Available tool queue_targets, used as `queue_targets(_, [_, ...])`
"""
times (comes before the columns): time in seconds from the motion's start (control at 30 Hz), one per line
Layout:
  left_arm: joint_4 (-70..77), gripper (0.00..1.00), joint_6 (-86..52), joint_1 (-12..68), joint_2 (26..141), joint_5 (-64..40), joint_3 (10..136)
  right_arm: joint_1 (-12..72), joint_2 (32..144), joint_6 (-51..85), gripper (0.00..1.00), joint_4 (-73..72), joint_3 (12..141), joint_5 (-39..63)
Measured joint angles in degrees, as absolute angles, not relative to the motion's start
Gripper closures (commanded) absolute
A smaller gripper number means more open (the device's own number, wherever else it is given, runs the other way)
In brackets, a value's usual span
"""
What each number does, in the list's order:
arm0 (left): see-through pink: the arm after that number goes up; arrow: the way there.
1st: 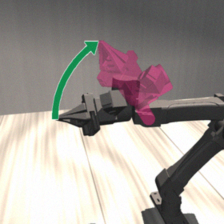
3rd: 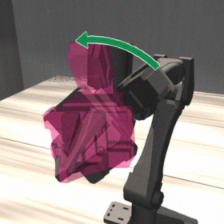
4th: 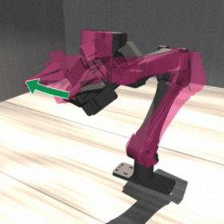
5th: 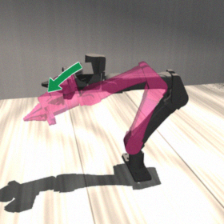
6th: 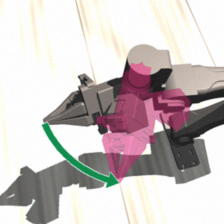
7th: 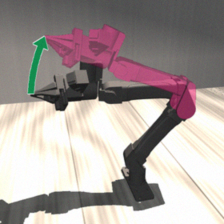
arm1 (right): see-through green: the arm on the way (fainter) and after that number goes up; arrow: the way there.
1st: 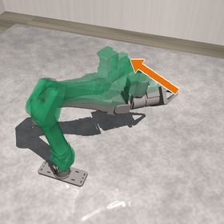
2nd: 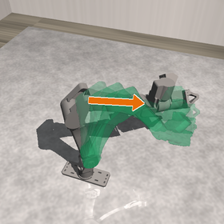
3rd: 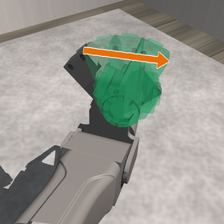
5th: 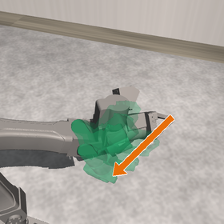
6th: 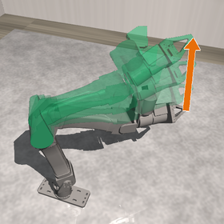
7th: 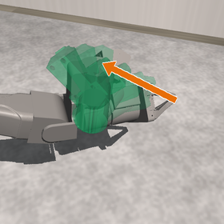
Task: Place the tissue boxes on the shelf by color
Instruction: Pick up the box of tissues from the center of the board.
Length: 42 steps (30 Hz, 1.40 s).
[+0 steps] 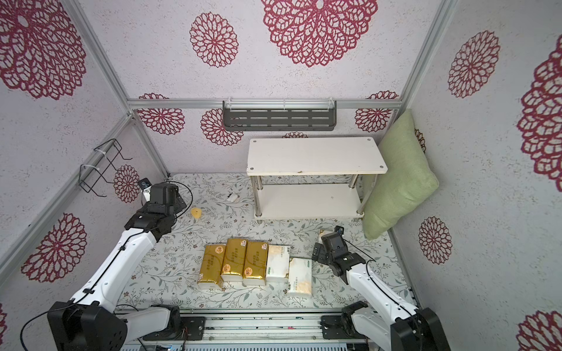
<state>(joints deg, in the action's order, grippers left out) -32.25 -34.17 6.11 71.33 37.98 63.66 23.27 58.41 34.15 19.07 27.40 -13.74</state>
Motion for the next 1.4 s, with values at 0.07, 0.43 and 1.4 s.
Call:
queue_targets(0.07, [-32.2, 0.03, -34.2, 6.1, 71.3, 38.0, 63.7, 23.5, 58.4, 34.5, 0.01, 18.5, 27.1, -14.3])
queue_targets(0.43, [-32.2, 0.03, -34.2, 6.1, 71.3, 38.0, 63.7, 24.9, 57.7, 35.8, 0.01, 13.2, 22.4, -17.1])
queue_targets(1.4, [-32.2, 0.03, -34.3, 6.1, 72.1, 37.7, 63.7, 25.6, 68.4, 34.4, 0.01, 10.3, 26.2, -21.3])
